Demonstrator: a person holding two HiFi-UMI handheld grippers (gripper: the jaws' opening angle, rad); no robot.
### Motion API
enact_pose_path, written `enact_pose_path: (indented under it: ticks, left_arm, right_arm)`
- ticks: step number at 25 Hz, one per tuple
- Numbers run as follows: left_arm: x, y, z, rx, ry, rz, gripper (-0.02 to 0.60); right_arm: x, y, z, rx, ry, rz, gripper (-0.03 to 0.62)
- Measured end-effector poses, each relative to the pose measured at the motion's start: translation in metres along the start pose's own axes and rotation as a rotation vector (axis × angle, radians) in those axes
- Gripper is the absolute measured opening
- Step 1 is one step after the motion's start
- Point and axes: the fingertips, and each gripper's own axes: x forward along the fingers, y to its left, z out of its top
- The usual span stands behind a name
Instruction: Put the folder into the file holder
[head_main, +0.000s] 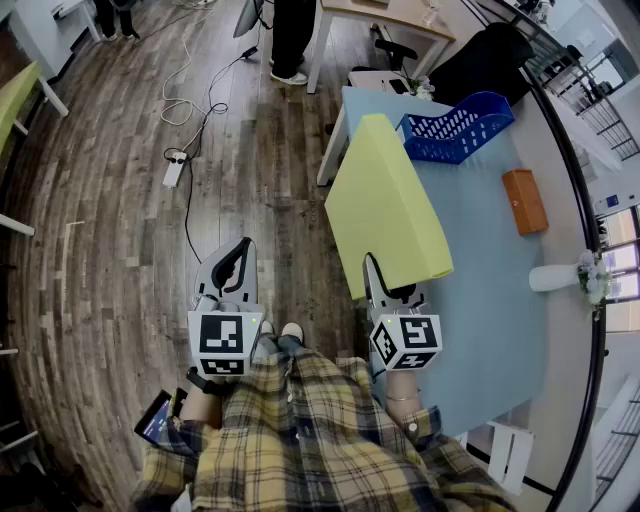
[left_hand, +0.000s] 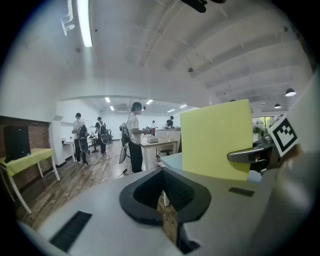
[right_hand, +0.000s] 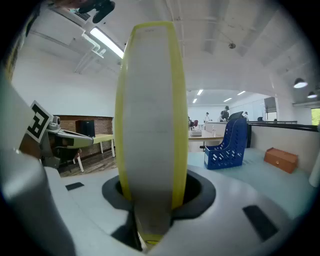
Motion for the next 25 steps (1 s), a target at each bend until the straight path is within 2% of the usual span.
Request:
enact_pose_path:
  ticks: [8,16,25]
  left_arm:
    - [0.001,0.001,-0.002,-0.002,0.006,0.034,-0.009]
    - [0.01,0.003,-0.011,0.011,0.05,0.052,-0.008]
    - [0.055,0.031,0.0,0.014,0.043,0.039,-0.008]
  right_arm:
    - [0.0,-0.006,0.003,0.029,-0.017,0.024,0.158]
    - [0.01,-0.012,-0.004,0.04,0.01,0.039,0.158]
    - [0.06,-0.02,0.01,0.045,0.0,0.042,0.158]
